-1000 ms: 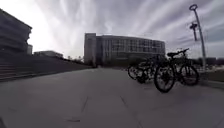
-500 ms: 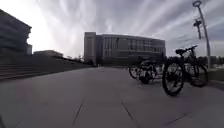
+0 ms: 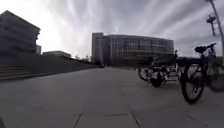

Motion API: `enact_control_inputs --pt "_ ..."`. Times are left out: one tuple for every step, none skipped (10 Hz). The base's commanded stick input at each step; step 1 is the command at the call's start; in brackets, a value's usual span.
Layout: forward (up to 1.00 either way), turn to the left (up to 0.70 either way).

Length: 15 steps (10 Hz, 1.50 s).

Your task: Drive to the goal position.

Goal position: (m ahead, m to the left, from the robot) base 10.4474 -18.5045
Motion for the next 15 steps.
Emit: enact_control_inputs --pt "0.70 0.00" --pt "0.70 0.00" --pt "0.70 0.00" --pt "0.70 0.00" --pt "0.70 0.00" --pt "0.70 0.00" --pt "0.70 0.00" --pt "0.70 0.00" --pt "0.70 0.00" --pt "0.70 0.00" --pt "0.70 0.00" --pt "0.70 0.00" --pt "0.70 0.00" --pt "0.70 0.00" --pt "0.70 0.00"
